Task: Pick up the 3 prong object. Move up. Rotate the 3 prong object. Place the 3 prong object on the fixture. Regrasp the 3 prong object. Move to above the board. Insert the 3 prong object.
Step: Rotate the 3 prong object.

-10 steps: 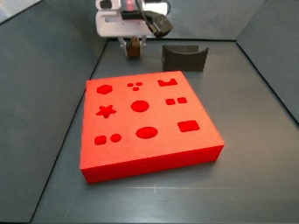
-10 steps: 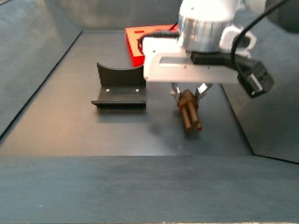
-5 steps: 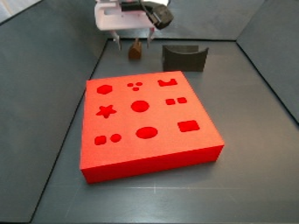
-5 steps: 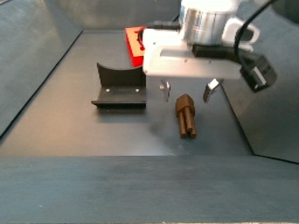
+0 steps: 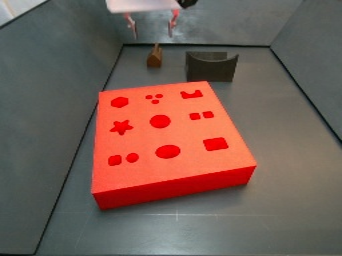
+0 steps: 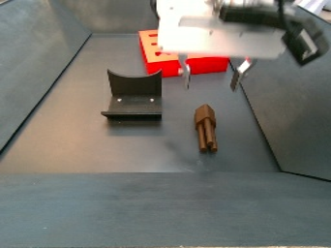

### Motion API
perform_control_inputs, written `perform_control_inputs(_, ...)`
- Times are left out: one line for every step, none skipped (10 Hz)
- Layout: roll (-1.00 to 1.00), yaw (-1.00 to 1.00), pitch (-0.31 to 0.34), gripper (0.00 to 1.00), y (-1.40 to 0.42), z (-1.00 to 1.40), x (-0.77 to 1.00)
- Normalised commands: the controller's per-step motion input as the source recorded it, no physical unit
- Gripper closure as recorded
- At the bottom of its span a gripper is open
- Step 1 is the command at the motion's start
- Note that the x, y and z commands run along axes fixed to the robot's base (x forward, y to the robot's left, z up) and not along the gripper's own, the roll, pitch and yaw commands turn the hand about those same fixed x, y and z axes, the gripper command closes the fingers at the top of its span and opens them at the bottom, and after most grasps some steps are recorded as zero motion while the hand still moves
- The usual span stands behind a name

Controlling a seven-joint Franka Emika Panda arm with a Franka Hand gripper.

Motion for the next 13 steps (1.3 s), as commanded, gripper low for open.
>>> perform_control_inputs(-0.01,-0.02,0.05,0.0,-0.01,0.61,-0.03)
perform_control_inputs(0.0,1.0,0.0,0.0,0.0,0.0,0.0)
perform_control_inputs(0.0,1.0,0.001,0.0,0.0,-0.16,0.0)
perform_control_inputs(0.0,1.0,-0.001,0.0,0.0,-0.23,0.03)
perform_control_inputs(0.0,1.0,-0.002,0.0,0.01,-0.16,0.05)
perform_control_inputs(0.0,1.0,-0.003,0.0,0.0,-0.1,0.04)
perform_control_inputs(0.0,1.0,-0.004,0.0,0.0,-0.06,0.03)
perform_control_inputs(0.0,1.0,-0.005,0.0,0.0,-0.04,0.03)
perform_control_inputs(0.0,1.0,-0.005,0.0,0.0,-0.04,0.03)
perform_control_inputs(0.0,1.0,-0.006,0.0,0.0,-0.04,0.03)
perform_control_inputs(0.0,1.0,-0.006,0.0,0.0,-0.03,0.04)
perform_control_inputs(0.0,1.0,-0.006,0.0,0.0,-0.03,0.04)
perform_control_inputs(0.0,1.0,-0.006,0.0,0.0,-0.03,0.04)
